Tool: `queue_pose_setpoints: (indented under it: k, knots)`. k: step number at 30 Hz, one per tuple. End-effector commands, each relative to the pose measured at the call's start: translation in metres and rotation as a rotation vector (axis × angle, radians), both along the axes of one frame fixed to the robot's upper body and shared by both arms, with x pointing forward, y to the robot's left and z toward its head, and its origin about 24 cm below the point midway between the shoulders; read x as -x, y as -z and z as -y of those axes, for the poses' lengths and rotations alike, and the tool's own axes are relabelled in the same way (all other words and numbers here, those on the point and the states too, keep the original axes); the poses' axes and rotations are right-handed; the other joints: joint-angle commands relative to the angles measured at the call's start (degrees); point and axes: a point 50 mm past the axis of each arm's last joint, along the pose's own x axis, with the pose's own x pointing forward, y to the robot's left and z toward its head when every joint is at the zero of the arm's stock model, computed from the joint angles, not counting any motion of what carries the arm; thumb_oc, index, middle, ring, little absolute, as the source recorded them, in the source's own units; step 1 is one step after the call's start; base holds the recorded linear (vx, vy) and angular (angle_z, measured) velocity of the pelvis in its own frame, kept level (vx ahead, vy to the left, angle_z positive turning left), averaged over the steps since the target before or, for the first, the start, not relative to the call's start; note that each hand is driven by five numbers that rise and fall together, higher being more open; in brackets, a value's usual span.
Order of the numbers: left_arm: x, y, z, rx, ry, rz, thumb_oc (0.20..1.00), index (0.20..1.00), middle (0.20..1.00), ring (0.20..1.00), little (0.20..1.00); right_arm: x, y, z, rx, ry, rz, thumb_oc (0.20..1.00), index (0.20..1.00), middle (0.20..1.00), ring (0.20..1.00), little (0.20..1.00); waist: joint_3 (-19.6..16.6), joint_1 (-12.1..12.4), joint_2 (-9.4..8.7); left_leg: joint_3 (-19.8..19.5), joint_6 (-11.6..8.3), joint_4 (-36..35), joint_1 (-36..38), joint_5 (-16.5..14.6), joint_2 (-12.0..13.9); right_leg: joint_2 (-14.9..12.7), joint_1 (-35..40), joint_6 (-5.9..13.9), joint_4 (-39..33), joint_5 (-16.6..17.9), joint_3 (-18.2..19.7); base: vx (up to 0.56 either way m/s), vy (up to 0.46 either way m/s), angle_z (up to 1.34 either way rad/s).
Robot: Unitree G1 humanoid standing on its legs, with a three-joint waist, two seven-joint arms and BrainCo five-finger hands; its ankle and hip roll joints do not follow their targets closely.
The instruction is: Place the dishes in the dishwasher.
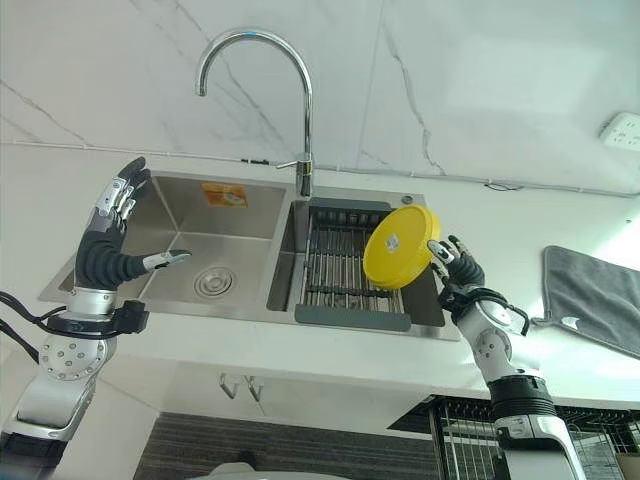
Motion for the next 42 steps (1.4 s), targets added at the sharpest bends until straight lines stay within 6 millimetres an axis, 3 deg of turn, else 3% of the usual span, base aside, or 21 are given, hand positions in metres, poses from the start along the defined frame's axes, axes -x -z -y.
queue_pose_setpoints:
  k: [1, 23, 42]
  knots:
    - [-0.010, -0.026, 0.007, -0.018, 0.063, 0.102, 1.000, 1.000, 1.000, 1.000, 1.000, -0.023, -0.056, 0.008, 0.084, -0.024, 0.156, 1.000, 1.000, 1.000, 1.000, 1.000, -0.19, 1.78, 0.89, -1.82, -1.88, 0.23, 3.71, -8.65, 2.37, -2.03, 2.16, 1.83, 0.33, -6.04, -2.55, 0.00, 0.000, 0.00]
    - [-0.013, -0.025, 0.005, -0.020, 0.066, 0.074, 1.000, 1.000, 1.000, 1.000, 1.000, -0.032, -0.054, 0.005, 0.114, -0.089, 0.078, 1.000, 1.000, 1.000, 1.000, 1.000, -0.12, 2.83, 0.71, -2.29, -1.98, 0.23, 3.86, -8.42, 2.17, -1.99, 2.61, 1.63, 0.33, -5.94, -3.36, 0.00, 0.000, 0.00]
    - [-0.016, -0.024, 0.004, -0.025, 0.069, 0.045, 1.000, 1.000, 1.000, 1.000, 1.000, -0.044, -0.067, 0.014, 0.092, -0.040, 0.070, 1.000, 1.000, 1.000, 1.000, 1.000, -0.21, 3.76, 1.00, -2.74, -2.06, 0.23, 3.99, -8.42, 1.91, -2.09, 2.83, 1.64, 0.33, -5.88, -3.98, 0.00, 0.001, 0.02]
